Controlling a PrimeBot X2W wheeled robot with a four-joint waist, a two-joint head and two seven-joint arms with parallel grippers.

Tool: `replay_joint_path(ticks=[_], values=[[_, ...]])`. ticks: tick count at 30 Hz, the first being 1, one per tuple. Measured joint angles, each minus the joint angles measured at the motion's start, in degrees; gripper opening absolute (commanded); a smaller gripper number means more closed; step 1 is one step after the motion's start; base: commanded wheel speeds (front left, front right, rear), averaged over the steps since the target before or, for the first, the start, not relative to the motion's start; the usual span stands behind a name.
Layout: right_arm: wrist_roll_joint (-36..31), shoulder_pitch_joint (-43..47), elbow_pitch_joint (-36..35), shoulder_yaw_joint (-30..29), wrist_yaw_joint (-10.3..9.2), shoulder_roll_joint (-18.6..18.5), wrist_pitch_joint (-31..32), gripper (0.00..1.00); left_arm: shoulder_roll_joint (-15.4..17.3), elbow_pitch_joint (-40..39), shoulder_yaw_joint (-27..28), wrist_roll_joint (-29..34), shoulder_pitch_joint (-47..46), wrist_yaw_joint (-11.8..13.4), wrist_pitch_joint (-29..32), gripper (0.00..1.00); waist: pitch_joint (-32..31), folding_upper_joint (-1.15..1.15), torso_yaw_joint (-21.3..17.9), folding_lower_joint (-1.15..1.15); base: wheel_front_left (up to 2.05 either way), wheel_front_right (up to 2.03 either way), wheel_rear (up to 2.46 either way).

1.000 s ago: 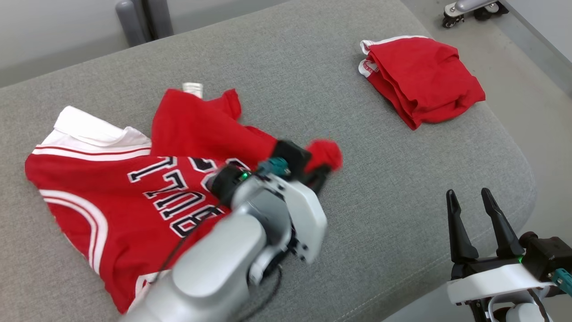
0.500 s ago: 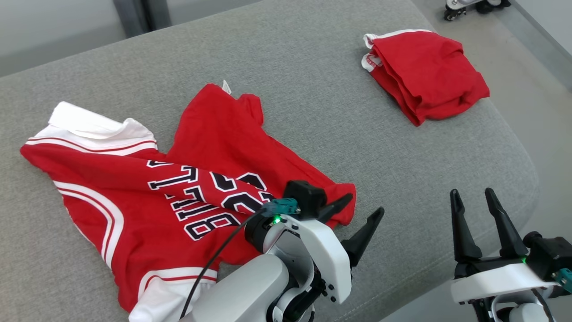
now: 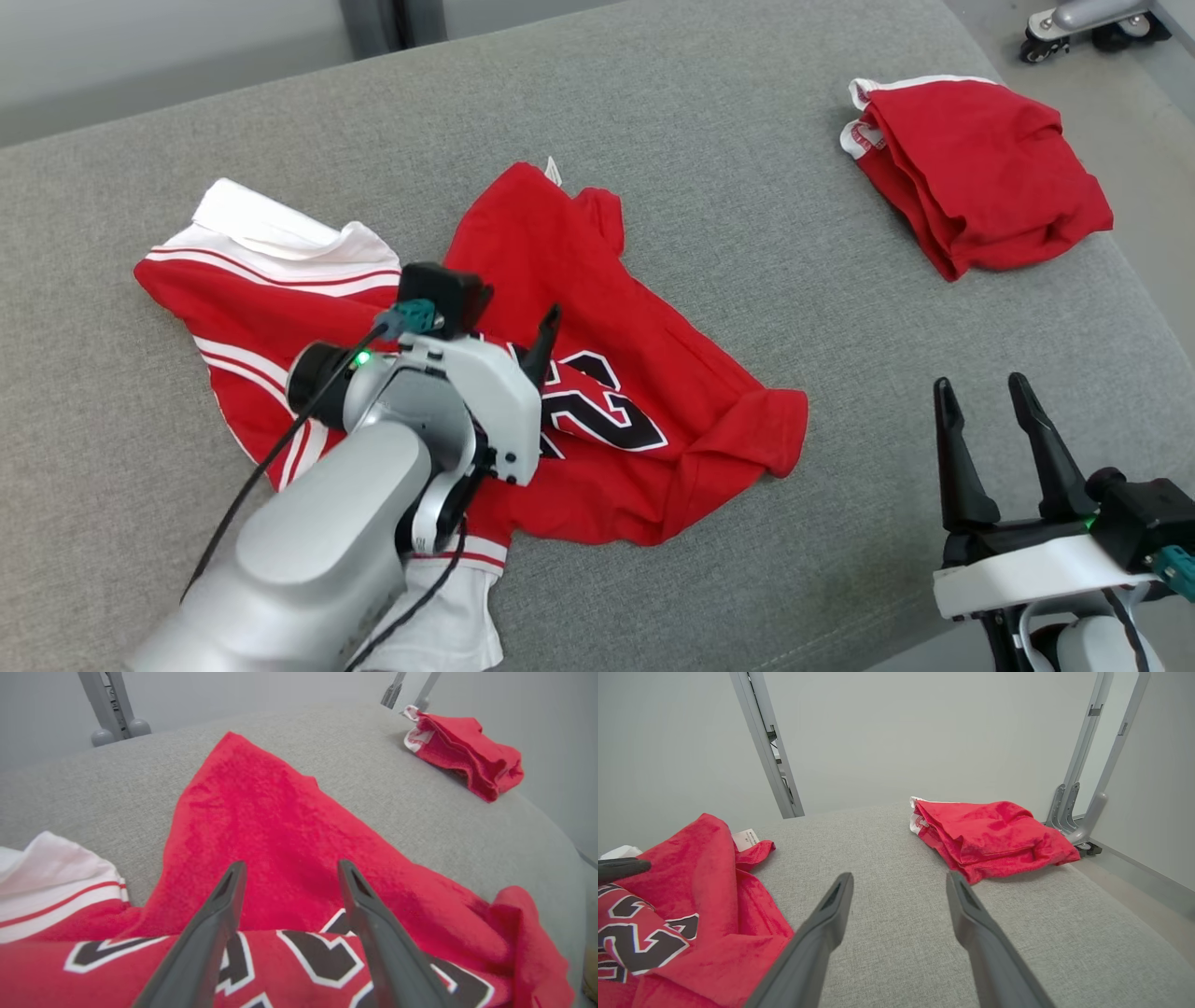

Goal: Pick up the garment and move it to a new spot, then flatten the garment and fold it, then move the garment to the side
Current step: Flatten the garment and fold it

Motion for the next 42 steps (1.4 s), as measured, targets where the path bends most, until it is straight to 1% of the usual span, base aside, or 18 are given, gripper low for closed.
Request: replay_joint_path(ticks=[2, 5, 6, 10, 14, 15, 18, 19, 20, 21, 25, 29, 30, 31, 33, 38, 41, 42], values=[[-0.01, -0.36, 0.21, 0.62, 0.00, 0.02, 0.00, 1.00, -0.76, 4.11, -1.65, 1.08, -2.69, -0.65, 2.13, 1.00, 0.26, 0.00, 0.04, 0.00, 0.00, 0.00, 0.00], [0.00, -0.65, 0.34, 1.31, 0.00, 0.03, -0.01, 1.00, -2.15, 9.56, -3.89, 1.60, -5.98, -3.25, 6.20, 1.00, 0.48, 0.00, -0.45, 0.00, 0.00, 0.00, 0.00], [0.01, -0.63, 0.43, 1.36, 0.00, 0.02, 0.00, 1.00, -2.78, 10.83, -4.43, 1.87, -6.90, -3.70, 6.70, 1.00, 0.55, 0.00, -0.66, 0.00, 0.00, 0.00, 0.00], [0.32, -0.58, 0.82, 1.38, 0.00, 0.02, -0.01, 1.00, -3.37, 15.53, -4.24, 3.34, -11.62, -3.60, 6.31, 1.00, 0.65, 0.00, -1.81, 0.00, 0.00, 0.00, 0.00], [0.46, -0.27, 0.85, 1.20, 0.00, 0.01, -0.01, 1.00, -2.54, 18.23, -3.41, 3.61, -15.00, -4.01, 6.03, 1.00, 0.67, 0.00, -2.82, 0.00, 0.00, 0.00, 0.00], [0.46, -0.06, 0.89, 1.18, 0.00, 0.00, -0.01, 1.00, -1.69, 19.31, -3.11, 3.81, -16.74, -4.43, 6.69, 1.00, 0.64, 0.00, -3.09, 0.00, 0.00, 0.00, 0.00], [0.46, 0.03, 0.93, 1.16, 0.00, 0.00, -0.01, 1.00, -0.89, 20.80, -2.45, 2.81, -17.66, -5.06, 8.13, 1.00, 0.59, 0.00, -3.26, 0.00, 0.00, 0.00, 0.00], [0.46, 0.05, 0.98, 1.22, 0.00, 0.00, -0.01, 1.00, -0.41, 22.67, -2.21, 1.63, -17.83, -6.75, 10.36, 1.00, 0.52, 0.00, -3.35, 0.00, 0.00, 0.00, 0.00], [0.46, 0.06, 1.02, 1.36, 0.00, 0.01, 0.00, 1.00, -0.60, 23.70, -1.41, -0.21, -17.73, -7.57, 11.56, 1.00, 0.49, 0.00, -3.40, 0.00, 0.00, 0.00, 0.00], [0.46, 0.06, 1.02, 1.36, 0.00, 0.01, 0.00, 1.00, -0.60, 23.70, -1.41, -0.21, -17.73, -7.57, 11.56, 1.00, 0.49, 0.00, -3.40, 0.00, 0.00, 0.00, 0.00], [0.35, 0.06, 1.19, 2.04, 0.00, -0.01, -0.01, 1.00, -3.04, 26.97, -0.20, -4.17, -16.69, -10.18, 14.37, 1.00, 0.26, 0.00, -3.65, 0.00, 0.00, 0.00, 0.00], [0.30, -0.05, 1.24, 2.88, 0.00, 0.01, -0.01, 1.00, -4.47, 30.28, -0.32, -5.03, -16.48, -11.23, 14.83, 1.00, 0.36, 0.00, -4.20, 0.00, 0.00, 0.00, 0.00], [0.31, -0.07, 1.24, 2.96, 0.00, 0.00, -0.01, 1.00, -4.55, 31.08, -0.29, -5.15, -16.40, -11.59, 14.77, 0.20, 0.35, 0.00, -4.35, 0.00, 0.00, 0.00, 0.00], [0.35, -0.08, 1.22, 3.02, 0.00, 0.01, 0.00, 1.00, -4.54, 31.39, -0.11, -5.13, -16.28, -11.59, 13.48, 0.00, 0.33, 0.00, -4.53, 0.00, 0.00, 0.00, 0.00], [0.36, -0.03, 1.18, 2.70, 0.00, 0.01, -0.01, 1.00, -4.00, 31.40, 0.16, -3.81, -16.72, -11.21, 8.35, 0.00, 0.33, 0.00, -4.78, 0.00, 0.00, 0.00, 0.00], [0.46, 0.09, 0.98, 2.23, 0.00, 0.00, 0.00, 1.00, -2.46, 33.06, 0.22, 0.94, -21.41, -7.24, -2.68, 0.00, 1.07, 0.00, -4.54, 0.00, 0.00, 0.00, 0.00], [0.49, 0.10, 1.11, 2.33, 0.00, 0.00, 0.00, 1.00, -1.34, 34.87, 0.65, 3.30, -23.04, -3.98, -9.91, 0.00, 0.98, 0.00, -4.70, 0.00, 0.00, 0.00, 0.00], [0.57, 0.09, 1.15, 2.41, 0.00, -0.02, 0.00, 1.00, -1.10, 35.26, 1.05, 3.68, -23.88, -3.30, -12.51, 0.00, 1.00, 0.00, -4.76, 0.00, 0.00, 0.00, 0.00]])
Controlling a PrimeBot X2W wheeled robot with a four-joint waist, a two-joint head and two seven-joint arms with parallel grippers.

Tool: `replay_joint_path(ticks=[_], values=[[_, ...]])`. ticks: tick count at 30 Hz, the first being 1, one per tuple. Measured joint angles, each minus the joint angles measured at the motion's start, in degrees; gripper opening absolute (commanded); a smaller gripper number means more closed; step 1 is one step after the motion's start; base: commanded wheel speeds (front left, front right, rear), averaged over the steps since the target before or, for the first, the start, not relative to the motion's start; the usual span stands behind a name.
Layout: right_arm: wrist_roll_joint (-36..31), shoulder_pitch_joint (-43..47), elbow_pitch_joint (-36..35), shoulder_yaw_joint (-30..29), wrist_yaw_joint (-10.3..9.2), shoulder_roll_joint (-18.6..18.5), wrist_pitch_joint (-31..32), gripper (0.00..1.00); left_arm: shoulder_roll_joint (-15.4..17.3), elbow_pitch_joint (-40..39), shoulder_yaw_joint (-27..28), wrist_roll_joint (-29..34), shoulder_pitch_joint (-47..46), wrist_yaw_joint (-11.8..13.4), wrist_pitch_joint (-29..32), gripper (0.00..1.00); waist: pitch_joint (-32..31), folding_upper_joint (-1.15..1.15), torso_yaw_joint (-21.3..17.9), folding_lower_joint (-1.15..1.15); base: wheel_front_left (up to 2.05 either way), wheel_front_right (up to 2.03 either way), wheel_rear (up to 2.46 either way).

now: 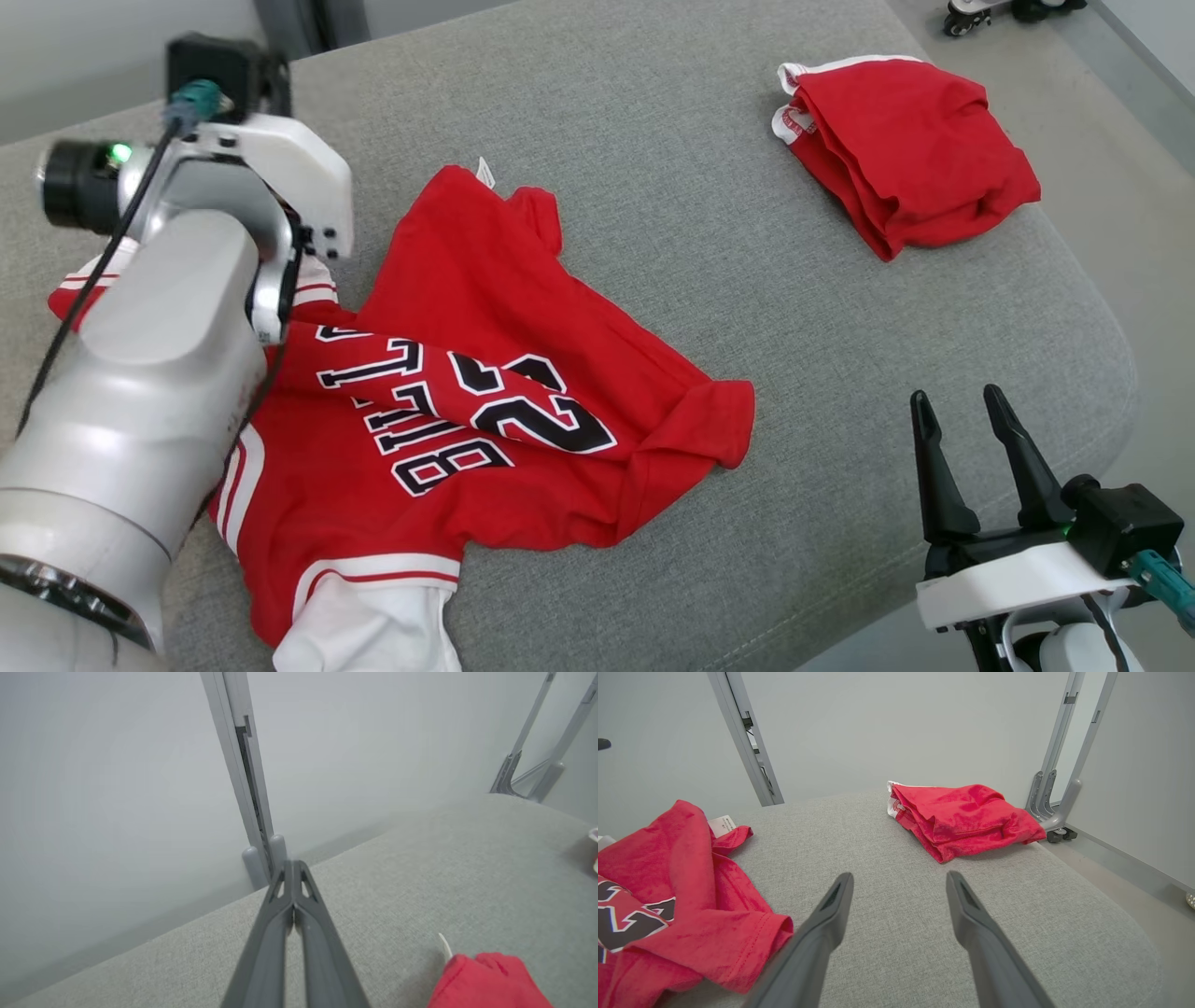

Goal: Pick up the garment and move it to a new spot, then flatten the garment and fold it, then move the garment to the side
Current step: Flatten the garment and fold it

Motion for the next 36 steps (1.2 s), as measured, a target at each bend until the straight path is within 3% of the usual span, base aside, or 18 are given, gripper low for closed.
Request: replay_joint_path(ticks=[2, 3, 6, 8, 9, 10, 11, 12, 21, 30, 31, 32, 34, 36], values=[[0.05, -0.05, 0.03, 0.20, 0.00, 0.01, -0.01, 1.00, -0.08, 1.23, 0.75, 0.52, -0.91, 1.85, -4.52, 0.00, -0.04, 0.00, -0.13, 0.00, 0.00, 0.00, 0.00], [0.05, -0.07, 0.05, 0.24, 0.00, 0.02, -0.01, 1.00, -0.41, 1.71, 1.19, 0.29, -0.85, 1.49, -5.25, 0.00, -0.09, 0.00, -0.17, 0.00, 0.00, 0.00, 0.00], [0.03, -0.07, 0.12, 0.36, 0.00, 0.03, 0.00, 1.00, -2.75, 4.16, 1.91, -3.43, 0.75, -4.82, -1.26, 0.00, -0.37, 0.00, -0.34, 0.00, 0.00, 0.00, 0.00], [-0.05, -0.01, 0.14, 0.12, 0.00, 0.01, -0.01, 1.00, -4.15, 5.53, 1.56, -4.04, 1.57, -6.81, 0.26, 0.00, -0.51, 0.00, -0.31, 0.00, 0.00, 0.00, 0.00], [-0.12, 0.03, 0.16, 0.05, 0.00, 0.00, 0.00, 1.00, -4.39, 6.01, 1.38, -4.10, 1.25, -7.79, 1.21, 0.11, -0.50, 0.00, -0.25, 0.00, 0.00, 0.00, 0.00], [-0.12, 0.10, 0.15, 0.03, 0.00, 0.00, 0.00, 1.00, -4.56, 6.59, 1.58, -4.66, 0.96, -8.55, 2.18, 0.32, -0.44, 0.00, -0.21, 0.00, 0.00, 0.00, 0.00], [-0.13, 0.17, 0.19, 0.13, 0.00, 0.01, 0.00, 1.00, -4.78, 7.21, 1.69, -5.27, 0.90, -9.45, 3.23, 0.87, -0.39, 0.00, -0.22, 0.00, 0.00, 0.00, 0.00], [-0.13, 0.20, 0.24, 0.21, 0.00, 0.02, -0.01, 1.00, -4.91, 7.89, 1.86, -5.78, 0.92, -10.35, 4.42, 1.00, -0.46, 0.00, -0.26, 0.00, 0.00, 0.00, 0.00], [-0.31, 0.63, 0.07, 0.18, 0.00, 0.00, 0.00, 1.00, -5.69, 10.29, 3.48, -11.80, -0.23, -16.51, 17.89, 1.00, -0.24, 0.00, -0.80, 0.00, 0.00, 0.00, 0.00], [-0.10, 0.64, 0.03, 0.84, 0.00, 0.01, 0.00, 1.00, -4.83, 8.68, 2.78, -15.11, 3.19, -17.56, 25.01, 1.00, 1.72, 0.00, -2.12, 0.00, 0.00, 0.00, 0.00], [-0.09, 0.64, 0.04, 0.80, 0.00, 0.01, 0.00, 1.00, -4.66, 8.02, 2.43, -15.16, 3.22, -17.56, 25.81, 0.88, 1.92, 0.00, -2.15, 0.00, 0.00, 0.00, 0.00], [-0.09, 0.64, 0.04, 0.74, 0.00, 0.01, 0.00, 1.00, -4.58, 6.49, 2.30, -16.16, 3.46, -17.56, 27.78, 0.00, 2.03, 0.00, -2.14, 0.00, 0.00, 0.00, 0.00], [-0.10, 0.66, 0.02, 0.58, 0.00, 0.07, -0.01, 1.00, -4.57, 2.07, 1.86, -18.73, 4.60, -17.60, 31.17, 0.00, 2.12, 0.00, -1.98, 0.00, 0.00, 0.00, 0.00], [-0.10, 0.67, 0.12, 0.30, 0.00, -0.02, 0.00, 1.00, -3.82, -0.63, 1.26, -18.96, 5.19, -17.74, 30.80, 0.00, 2.20, 0.00, -1.71, 0.00, 0.00, 0.00, 0.00]])
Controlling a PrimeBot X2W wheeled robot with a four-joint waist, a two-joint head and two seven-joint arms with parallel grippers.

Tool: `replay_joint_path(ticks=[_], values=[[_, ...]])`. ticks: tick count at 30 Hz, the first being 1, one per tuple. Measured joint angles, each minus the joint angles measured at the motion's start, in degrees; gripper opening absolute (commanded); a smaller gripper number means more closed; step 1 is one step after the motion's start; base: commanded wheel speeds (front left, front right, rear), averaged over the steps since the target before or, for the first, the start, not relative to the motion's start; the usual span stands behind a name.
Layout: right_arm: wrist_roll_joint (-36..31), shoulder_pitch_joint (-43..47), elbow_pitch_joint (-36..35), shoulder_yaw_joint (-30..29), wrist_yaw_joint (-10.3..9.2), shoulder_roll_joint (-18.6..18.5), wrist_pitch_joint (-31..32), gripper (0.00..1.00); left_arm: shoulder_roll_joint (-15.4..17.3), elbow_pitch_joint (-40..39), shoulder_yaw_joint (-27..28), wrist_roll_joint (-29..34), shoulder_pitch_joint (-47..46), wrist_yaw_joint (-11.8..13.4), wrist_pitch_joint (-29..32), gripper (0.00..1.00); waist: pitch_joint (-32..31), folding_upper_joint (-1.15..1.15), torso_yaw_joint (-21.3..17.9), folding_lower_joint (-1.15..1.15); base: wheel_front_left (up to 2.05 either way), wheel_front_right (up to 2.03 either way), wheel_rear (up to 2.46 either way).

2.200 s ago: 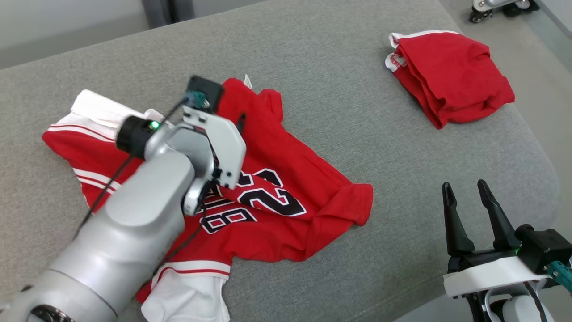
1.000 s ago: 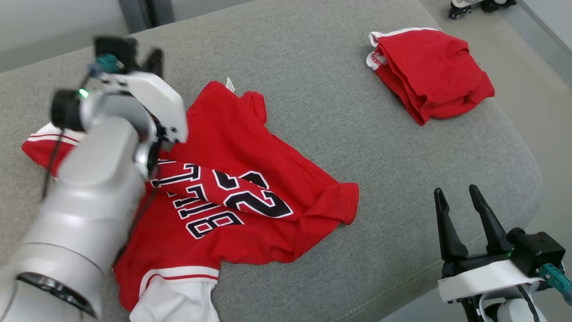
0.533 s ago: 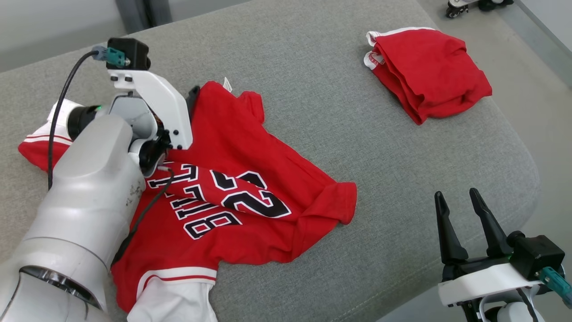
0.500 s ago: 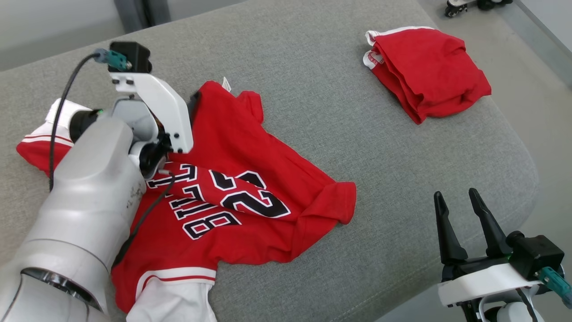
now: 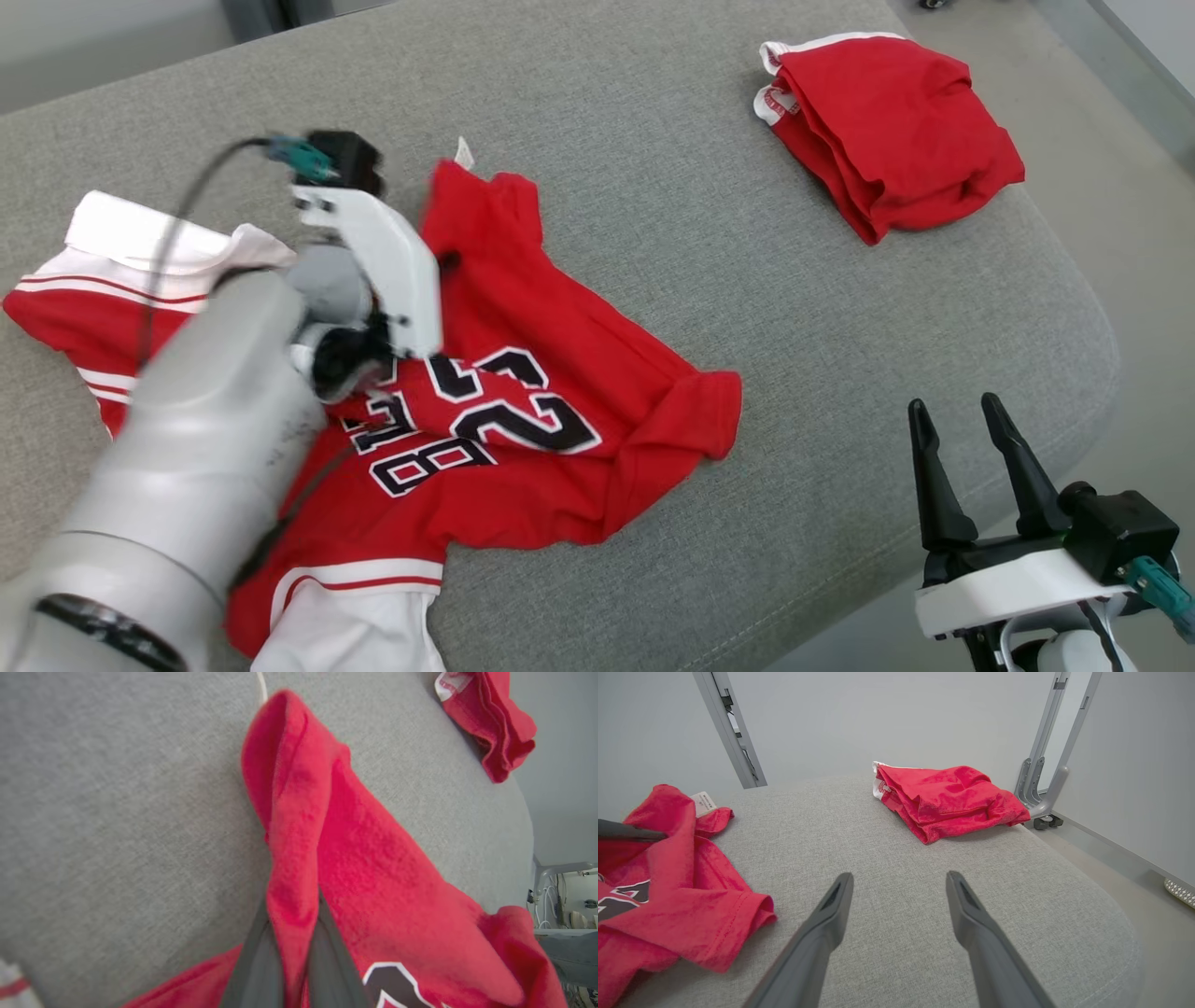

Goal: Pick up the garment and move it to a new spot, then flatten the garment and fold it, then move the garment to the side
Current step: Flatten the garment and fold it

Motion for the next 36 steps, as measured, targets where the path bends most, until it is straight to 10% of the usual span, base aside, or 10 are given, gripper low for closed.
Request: replay_joint_path(ticks=[14, 15, 16, 17, 26, 36], values=[[0.35, -0.83, 0.35, 0.80, 0.00, 0.03, 0.00, 1.00, 5.16, 6.02, -0.60, 12.02, -7.35, 8.80, -31.60, 0.04, -0.04, 0.00, -0.55, 0.00, 0.00, 0.00, 0.00], [0.44, -0.70, 0.47, 0.91, 0.00, 0.03, 0.00, 1.00, 4.57, 6.95, -0.73, 11.58, -7.06, 8.17, -30.66, 0.25, -0.10, 0.00, -0.53, 0.00, 0.00, 0.00, 0.00], [0.49, -0.67, 0.64, 1.08, 0.00, 0.05, -0.01, 1.00, 3.81, 7.90, -1.14, 11.50, -6.49, 7.56, -29.50, 0.25, -0.23, 0.00, -0.52, 0.00, 0.00, 0.00, 0.00], [0.49, -0.66, 0.69, 1.15, 0.00, 0.07, 0.00, 1.00, 3.36, 8.62, -1.67, 11.73, -5.86, 7.53, -29.50, 1.00, -0.37, 0.00, -0.49, 0.00, 0.00, 0.00, 0.00], [-0.58, 1.13, -0.14, -3.47, 0.00, 0.08, -0.01, 1.00, 2.43, 4.82, 2.20, 13.94, -6.09, 18.60, -39.00, 1.00, -1.16, 0.00, 3.14, 0.00, 0.00, 0.00, 0.00], [-3.27, 1.42, -3.90, -10.96, 0.00, 0.09, 0.00, 1.00, 2.70, -41.90, 23.25, 29.21, 29.77, 29.44, -39.08, 1.00, -4.11, 0.00, 11.08, 0.00, 0.00, 0.00, 0.00]])
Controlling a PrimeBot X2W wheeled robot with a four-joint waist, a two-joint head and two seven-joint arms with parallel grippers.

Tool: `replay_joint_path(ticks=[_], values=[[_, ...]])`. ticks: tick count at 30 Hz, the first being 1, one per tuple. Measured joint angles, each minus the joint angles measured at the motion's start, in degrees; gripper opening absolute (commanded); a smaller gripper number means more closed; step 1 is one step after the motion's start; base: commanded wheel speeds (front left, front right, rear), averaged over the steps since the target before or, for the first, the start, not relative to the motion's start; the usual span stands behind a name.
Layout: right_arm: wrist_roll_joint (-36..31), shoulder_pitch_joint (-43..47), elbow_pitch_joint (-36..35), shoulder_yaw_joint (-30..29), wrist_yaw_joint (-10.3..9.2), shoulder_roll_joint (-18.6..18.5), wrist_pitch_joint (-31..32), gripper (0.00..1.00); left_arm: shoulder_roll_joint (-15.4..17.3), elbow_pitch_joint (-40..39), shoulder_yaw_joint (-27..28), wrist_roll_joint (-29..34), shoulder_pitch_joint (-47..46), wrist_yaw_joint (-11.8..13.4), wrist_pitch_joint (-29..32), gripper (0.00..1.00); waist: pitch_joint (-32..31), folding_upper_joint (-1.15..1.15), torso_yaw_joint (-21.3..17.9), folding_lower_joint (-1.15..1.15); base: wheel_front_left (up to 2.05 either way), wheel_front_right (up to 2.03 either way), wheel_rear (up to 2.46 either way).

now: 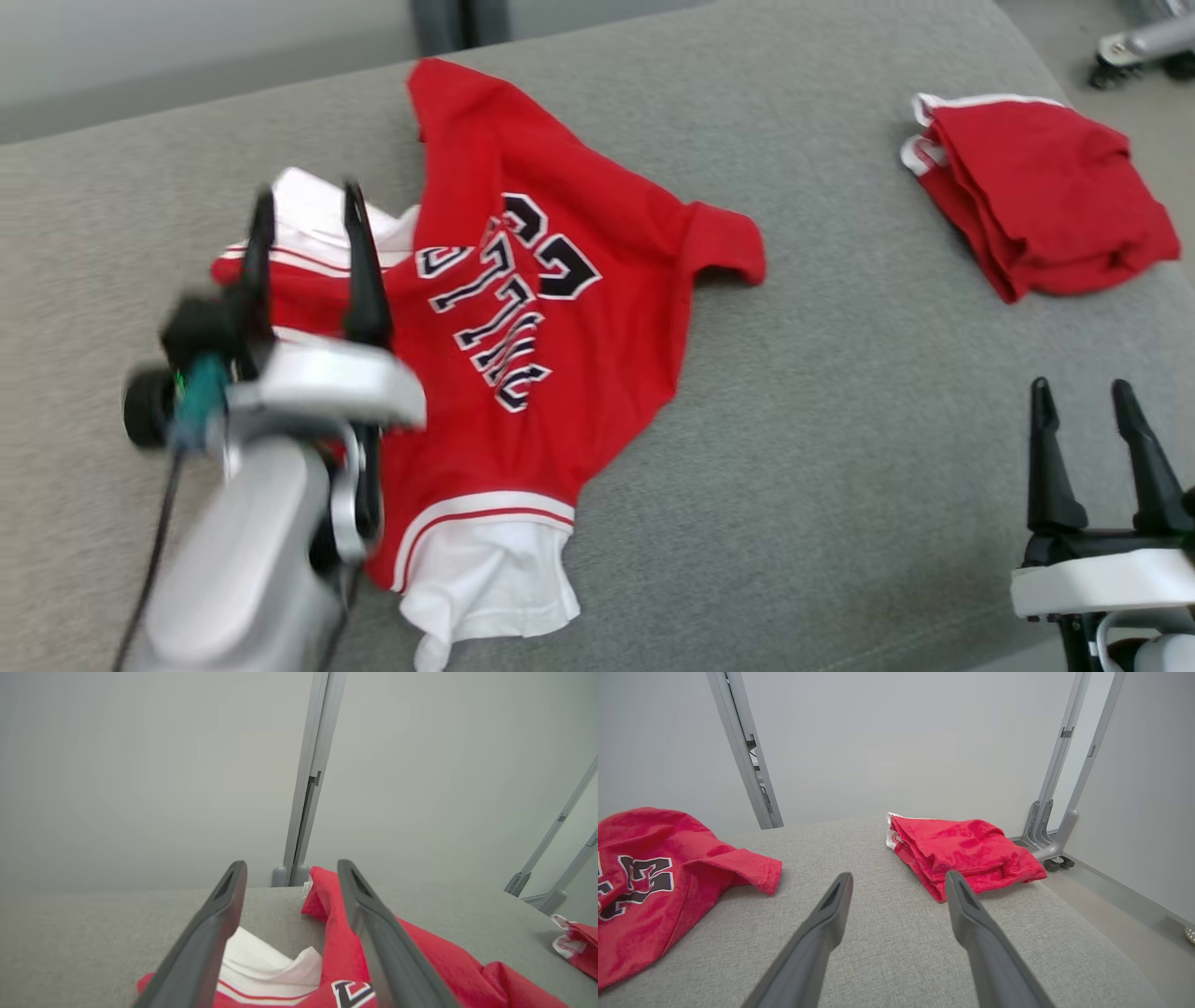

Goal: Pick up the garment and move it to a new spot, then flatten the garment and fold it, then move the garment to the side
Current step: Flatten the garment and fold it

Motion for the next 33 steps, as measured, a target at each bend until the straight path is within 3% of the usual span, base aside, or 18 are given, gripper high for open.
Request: replay_joint_path(ticks=[5, 11, 13, 22, 29, 33], values=[[-0.82, 0.62, -0.85, -1.64, 0.00, -0.04, 0.00, 1.00, -1.80, -8.33, 4.85, 5.88, 12.20, -0.45, -0.10, 1.00, -1.40, 0.00, 3.10, 0.00, 0.00, 0.00, 0.00], [-1.46, 1.14, -1.37, -2.66, 0.00, -0.03, -0.01, 1.00, -6.33, -9.43, 6.93, 7.09, 24.02, -7.02, -0.13, 1.00, -3.35, 0.00, 7.05, 0.00, 0.00, 0.00, 0.00], [-1.53, 1.71, -1.34, -2.76, 0.00, -0.02, 0.00, 1.00, -7.01, -8.49, 7.30, 6.95, 26.14, -8.95, -0.12, 1.00, -4.09, 0.00, 8.07, 0.00, 0.00, 0.00, 0.00], [-1.53, 5.66, -1.57, -4.33, 0.00, -0.02, 0.00, 1.00, -9.53, -11.46, 15.14, 12.39, 33.44, -12.67, -0.14, 1.00, -8.92, 0.00, 10.84, 0.00, 0.00, 0.00, 0.00], [-2.93, 7.18, -0.44, -4.54, 0.00, -0.04, -0.01, 1.00, -9.87, -11.93, 21.02, 16.80, 35.64, -18.92, -0.14, 1.00, -12.14, 0.00, 12.50, 0.00, 0.00, 0.00, 0.00], [-3.15, 7.10, 0.47, -3.55, 0.00, -0.03, -0.01, 1.00, -9.91, -12.05, 23.42, 18.52, 35.80, -20.79, -0.14, 1.00, -13.29, 0.00, 13.04, 0.00, 0.00, 0.00, 0.00]])
